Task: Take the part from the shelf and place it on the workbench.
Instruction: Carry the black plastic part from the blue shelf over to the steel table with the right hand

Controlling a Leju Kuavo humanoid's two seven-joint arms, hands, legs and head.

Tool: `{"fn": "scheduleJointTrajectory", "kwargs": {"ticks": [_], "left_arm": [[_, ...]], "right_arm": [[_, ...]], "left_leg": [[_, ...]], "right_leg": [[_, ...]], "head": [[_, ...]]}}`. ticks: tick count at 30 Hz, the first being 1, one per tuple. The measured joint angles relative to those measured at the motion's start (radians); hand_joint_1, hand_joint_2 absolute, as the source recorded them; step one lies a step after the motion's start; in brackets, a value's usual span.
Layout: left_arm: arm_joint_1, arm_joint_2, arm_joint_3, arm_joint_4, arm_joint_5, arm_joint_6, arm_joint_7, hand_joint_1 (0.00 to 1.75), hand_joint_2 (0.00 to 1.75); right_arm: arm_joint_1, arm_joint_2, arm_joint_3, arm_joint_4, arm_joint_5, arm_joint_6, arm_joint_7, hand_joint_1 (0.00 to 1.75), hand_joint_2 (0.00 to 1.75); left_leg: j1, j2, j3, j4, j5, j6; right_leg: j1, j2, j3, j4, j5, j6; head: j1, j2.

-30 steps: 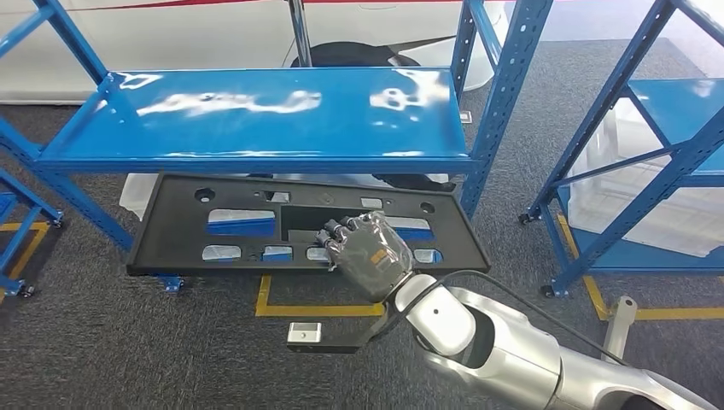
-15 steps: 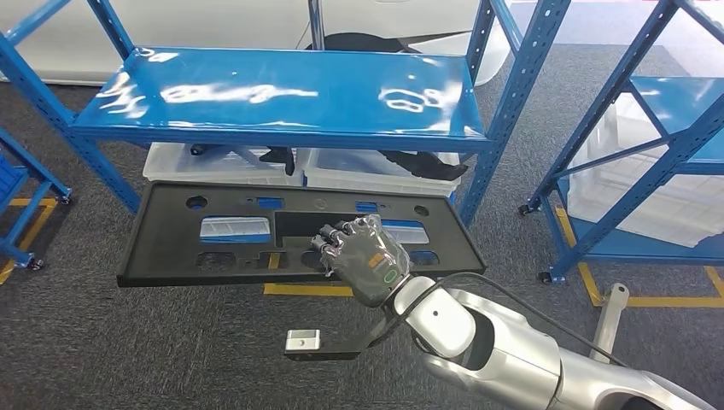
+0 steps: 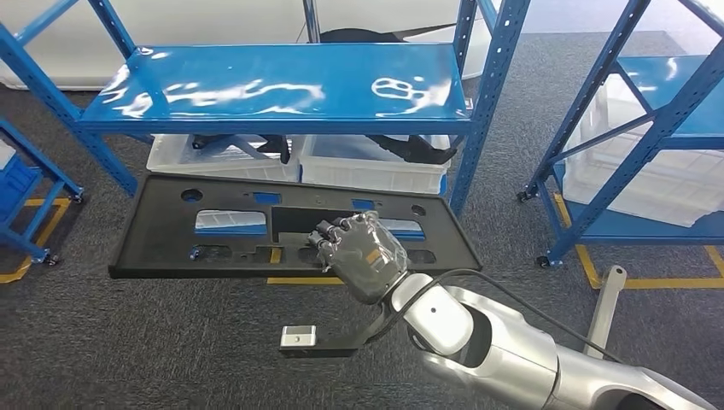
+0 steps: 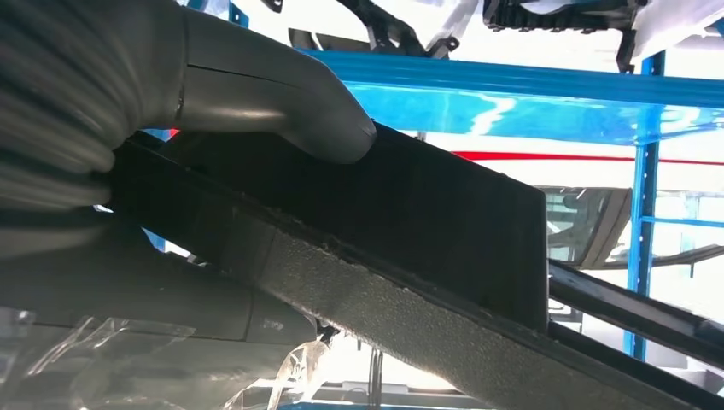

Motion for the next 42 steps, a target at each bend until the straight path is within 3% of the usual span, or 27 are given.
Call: {"fn": "scheduleJointTrajectory", "kwargs": {"ticks": [1,2,4,6,7,9,11,12,14,15,16,17,18,20,21,23,25,27,29,31,32,33,34,36,38,40,42], "left_arm": [[0.000,0.000,0.000,0.000,0.000,0.000,0.000,0.00,1.75],[0.000,0.000,0.000,0.000,0.000,0.000,0.000,0.00,1.75],[0.000,0.000,0.000,0.000,0.000,0.000,0.000,0.00,1.75],[0.002,0.000,0.000,0.000,-0.001,0.000,0.000,0.00,1.75],[0.003,0.000,0.000,0.000,-0.001,0.000,0.000,0.00,1.75],[0.005,0.000,0.000,0.000,-0.002,0.000,0.000,0.00,1.75],[0.006,0.000,0.000,0.000,-0.002,0.000,0.000,0.00,1.75],[0.006,0.000,0.000,0.000,-0.003,-0.001,0.000,0.00,1.75],[0.005,0.000,0.000,0.000,-0.003,-0.001,0.000,0.00,1.75],[0.005,0.000,0.000,0.000,-0.003,-0.002,0.000,0.00,1.75],[0.005,0.000,0.000,0.000,-0.003,-0.002,0.000,0.00,1.75],[0.005,0.000,0.000,0.000,-0.003,-0.002,0.000,0.00,1.75],[0.005,0.000,0.000,0.000,-0.004,-0.002,0.000,0.00,1.75],[0.004,0.000,0.000,0.000,-0.007,-0.002,0.000,0.00,1.75],[0.004,0.000,0.000,0.000,-0.010,-0.002,0.000,0.00,1.75],[0.002,0.000,0.000,0.000,-0.014,-0.002,0.000,0.00,1.75],[0.003,0.002,0.000,0.000,-0.016,-0.002,0.000,0.00,1.75],[0.003,0.005,0.000,0.000,-0.018,-0.003,0.000,0.00,1.75],[0.001,0.005,0.000,0.000,-0.019,-0.004,0.000,0.00,1.75],[0.001,0.005,0.000,0.000,-0.018,-0.005,0.000,0.00,1.75],[0.001,0.005,0.000,0.000,-0.018,-0.005,0.000,0.00,1.75],[0.001,0.006,0.000,0.000,-0.018,-0.005,0.000,0.00,1.75],[0.001,0.007,0.000,0.000,-0.019,-0.006,0.000,0.00,1.75],[0.001,0.008,0.000,0.000,-0.019,-0.007,0.001,0.00,1.75],[0.002,0.008,-0.001,0.000,-0.019,-0.008,0.001,0.00,1.75],[0.003,0.008,-0.001,0.000,-0.019,-0.010,0.001,0.00,1.75],[0.003,0.008,-0.001,0.000,-0.019,-0.011,0.001,0.00,1.75]], "right_arm": [[0.001,0.000,0.001,0.001,0.000,0.000,0.000,1.75,1.75],[0.003,0.000,0.003,0.001,0.000,0.000,0.001,1.75,1.75],[0.003,0.000,0.006,0.002,0.000,0.000,0.002,1.75,1.75],[0.003,0.001,0.007,0.002,0.000,-0.001,0.002,1.75,1.75],[0.003,0.001,0.007,0.002,0.000,-0.001,0.003,1.75,1.75],[0.003,0.001,0.008,0.002,0.000,-0.002,0.003,1.75,1.75],[0.004,0.001,0.008,0.002,0.000,-0.003,0.005,1.75,1.75],[0.004,0.001,0.007,0.002,0.000,-0.003,0.006,1.75,1.75],[0.008,0.001,0.008,0.002,0.000,-0.003,0.008,1.75,1.75],[0.012,0.000,0.008,0.003,0.000,-0.003,0.009,1.75,1.75],[0.016,-0.001,0.008,0.003,-0.001,-0.003,0.010,1.75,1.75],[0.019,-0.002,0.009,0.004,-0.001,-0.003,0.010,1.75,1.75],[0.020,-0.002,0.010,0.004,-0.001,-0.003,0.010,1.75,1.75],[0.019,-0.002,0.010,0.004,-0.002,-0.003,0.011,1.75,1.75],[0.019,-0.002,0.009,0.004,-0.004,-0.002,0.011,1.75,1.75],[0.020,-0.002,0.008,0.003,-0.010,-0.002,0.011,1.75,1.75],[0.020,-0.002,0.008,0.003,-0.022,-0.001,0.009,1.75,1.75],[0.019,-0.002,0.006,0.002,-0.036,0.000,0.004,1.75,1.75],[0.020,-0.003,0.006,0.002,-0.044,0.002,0.000,1.75,1.75],[0.022,-0.005,0.006,0.002,-0.046,0.004,-0.002,1.75,1.75],[0.024,-0.006,0.006,0.002,-0.046,0.004,-0.003,1.75,1.75],[0.024,-0.006,0.006,0.002,-0.046,0.004,-0.004,1.75,1.75],[0.024,-0.006,0.006,0.002,-0.046,0.004,-0.005,1.75,1.75],[0.024,-0.006,0.006,0.001,-0.046,0.004,-0.007,1.75,1.75],[0.023,-0.007,0.006,0.001,-0.048,0.005,-0.007,1.75,1.75],[0.023,-0.007,0.006,0.001,-0.053,0.010,-0.004,1.75,1.75],[0.022,-0.008,0.005,0.001,-0.060,0.015,-0.002,1.75,1.75]], "left_leg": [[0.003,0.000,-0.005,0.027,-0.004,-0.004],[0.005,0.001,0.010,0.014,0.011,-0.007],[0.008,0.017,0.091,-0.119,0.068,-0.009],[0.000,0.044,0.160,-0.244,0.101,-0.001],[-0.004,0.051,0.171,-0.271,0.102,0.006],[-0.008,0.040,0.165,-0.282,0.101,0.024],[-0.004,0.022,0.163,-0.287,0.105,0.038],[-0.002,0.014,0.162,-0.290,0.108,0.044],[-0.004,-0.003,0.159,-0.290,0.112,0.054],[-0.005,-0.012,0.156,-0.290,0.113,0.057],[-0.007,-0.023,0.154,-0.289,0.115,0.059],[-0.008,-0.035,0.152,-0.288,0.116,0.060],[-0.009,-0.047,0.151,-0.286,0.117,0.060],[-0.011,-0.069,0.148,-0.281,0.118,0.058],[-0.012,-0.079,0.144,-0.277,0.118,0.055],[-0.011,-0.098,0.133,-0.272,0.122,0.046],[-0.008,-0.109,0.121,-0.270,0.126,0.035],[-0.008,-0.076,0.098,-0.226,0.097,0.023],[-0.007,-0.026,0.042,-0.103,0.033,0.010],[-0.001,-0.010,-0.013,0.019,-0.009,0.001],[0.001,-0.006,-0.019,0.033,-0.006,-0.001],[0.003,-0.001,-0.004,0.004,0.016,-0.002],[0.003,0.010,0.029,-0.060,0.049,-0.001],[-0.003,0.053,0.102,-0.203,0.100,0.005],[-0.012,0.076,0.130,-0.264,0.110,0.016],[-0.013,0.055,0.127,-0.267,0.112,0.027],[-0.010,0.032,0.128,-0.271,0.116,0.039]], "right_leg": [[0.000,-0.006,-0.004,0.000,0.003,0.001],[-0.001,-0.013,-0.007,0.001,0.005,0.003],[-0.001,-0.027,-0.008,0.001,0.005,0.007],[0.002,-0.040,-0.010,0.003,0.005,0.015],[0.005,-0.046,-0.012,0.004,0.006,0.021],[0.008,-0.061,-0.015,0.005,0.007,0.032],[0.005,-0.050,-0.024,0.028,-0.013,0.042],[0.003,-0.032,-0.041,0.067,-0.039,0.045],[0.001,0.004,-0.109,0.209,-0.109,0.047],[0.001,0.011,-0.144,0.279,-0.134,0.047],[0.001,0.015,-0.167,0.321,-0.141,0.046],[0.001,0.017,-0.169,0.320,-0.127,0.044],[0.001,0.020,-0.150,0.279,-0.096,0.041],[0.000,0.051,-0.082,0.139,-0.026,0.033],[-0.002,0.071,-0.056,0.082,-0.007,0.031],[-0.001,0.092,-0.038,0.035,0.000,0.028],[-0.002,0.072,-0.040,0.030,0.005,0.023],[-0.006,0.048,-0.040,0.025,0.010,0.015],[-0.006,0.025,-0.040,0.024,0.011,0.011],[-0.006,0.001,-0.040,0.025,0.010,0.011],[-0.006,-0.012,-0.040,0.025,0.009,0.011],[-0.006,-0.023,-0.039,0.025,0.008,0.012],[-0.006,-0.033,-0.037,0.025,0.006,0.014],[-0.002,-0.050,-0.034,0.026,0.001,0.022],[0.006,-0.067,-0.033,0.027,-0.004,0.030],[0.008,-0.087,-0.031,0.027,-0.010,0.039],[0.003,-0.064,-0.040,0.058,-0.035,0.047]], "head": [[0.000,0.000],[0.000,0.000],[0.000,0.000],[0.000,0.000],[0.000,0.000],[0.001,0.000],[0.002,0.000],[0.003,0.000],[0.004,0.000],[0.004,0.000],[0.004,0.000],[0.004,0.000],[0.004,0.000],[0.004,0.000],[0.004,0.000],[0.004,0.000],[0.004,0.000],[0.001,0.000],[-0.003,0.000],[-0.003,0.000],[-0.003,0.000],[-0.003,0.000],[-0.003,0.000],[-0.003,0.000],[-0.003,0.000],[-0.002,0.000],[-0.001,0.000]]}}
